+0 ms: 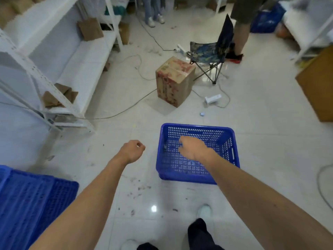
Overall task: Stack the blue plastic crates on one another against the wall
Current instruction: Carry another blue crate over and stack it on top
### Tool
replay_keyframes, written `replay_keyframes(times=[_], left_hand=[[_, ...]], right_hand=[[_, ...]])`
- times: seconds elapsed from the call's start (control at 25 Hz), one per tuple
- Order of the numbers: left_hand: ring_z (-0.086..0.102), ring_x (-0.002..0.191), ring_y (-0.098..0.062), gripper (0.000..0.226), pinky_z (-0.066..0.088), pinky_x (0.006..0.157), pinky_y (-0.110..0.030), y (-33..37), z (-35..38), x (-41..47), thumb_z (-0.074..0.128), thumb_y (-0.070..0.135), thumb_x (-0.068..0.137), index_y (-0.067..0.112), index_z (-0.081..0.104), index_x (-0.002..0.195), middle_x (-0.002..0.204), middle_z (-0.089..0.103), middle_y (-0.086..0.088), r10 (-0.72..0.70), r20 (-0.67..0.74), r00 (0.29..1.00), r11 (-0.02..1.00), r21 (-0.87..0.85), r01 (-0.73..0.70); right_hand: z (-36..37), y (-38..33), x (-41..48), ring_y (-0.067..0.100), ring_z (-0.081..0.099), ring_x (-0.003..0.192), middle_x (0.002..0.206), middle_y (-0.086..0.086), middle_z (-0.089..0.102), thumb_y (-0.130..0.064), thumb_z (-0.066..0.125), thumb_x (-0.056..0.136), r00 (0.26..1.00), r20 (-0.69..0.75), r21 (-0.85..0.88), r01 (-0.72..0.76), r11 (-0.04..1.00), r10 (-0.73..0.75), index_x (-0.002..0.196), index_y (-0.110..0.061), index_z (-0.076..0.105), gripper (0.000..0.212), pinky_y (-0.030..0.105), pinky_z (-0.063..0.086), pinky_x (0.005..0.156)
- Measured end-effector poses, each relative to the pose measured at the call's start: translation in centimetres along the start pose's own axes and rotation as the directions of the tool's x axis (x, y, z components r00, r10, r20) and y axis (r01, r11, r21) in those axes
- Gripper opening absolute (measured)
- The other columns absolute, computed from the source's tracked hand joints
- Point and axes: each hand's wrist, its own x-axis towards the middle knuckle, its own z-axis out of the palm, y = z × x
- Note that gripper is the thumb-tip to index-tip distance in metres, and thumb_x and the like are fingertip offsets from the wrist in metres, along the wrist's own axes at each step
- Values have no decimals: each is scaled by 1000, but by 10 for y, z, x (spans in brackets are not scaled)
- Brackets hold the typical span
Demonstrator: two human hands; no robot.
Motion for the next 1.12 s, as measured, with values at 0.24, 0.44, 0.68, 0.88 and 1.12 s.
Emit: replay_keyframes(times=[0.24,0.44,0.68,0.88,1.12], left_hand=[[67,102,-33,26,54,94,-47,97,114,30,48,29,95,9,63,102,112,70,-15,-110,140,984,993,46,105],[66,92,-30,31,52,84,-42,143,164,56,45,27,95,2,63,100,104,71,-17,-114,182,977,993,47,107],[65,81,-28,20,58,84,-42,136,215,133,53,20,92,6,68,91,91,72,-13,-169,202,965,974,-114,194],[48,72,-21,9,41,64,-37,95,303,190,51,20,79,13,56,75,77,54,-11,-323,298,899,877,-263,402],[70,80,-26,38,54,62,-29,43,427,222,44,36,102,2,61,99,92,69,-13,-580,409,704,448,-562,695]], right_hand=[[-4,188,-19,30,58,101,120,11,61,-29,46,95,978,86,73,-195,978,189,117,-10,51,29,42,49,84],[6,252,-11,28,61,103,123,8,61,-34,43,97,954,141,75,-278,958,265,129,-14,48,37,40,52,86],[16,285,50,30,59,104,121,10,61,-31,43,97,961,109,62,-263,963,256,128,-11,50,37,40,50,81],[66,319,135,33,58,106,121,13,59,-26,43,99,975,89,-11,-202,979,202,128,-9,51,35,42,48,85],[154,359,251,39,50,120,133,18,50,-25,42,100,975,217,-129,-18,991,46,135,-5,45,41,46,46,94]])
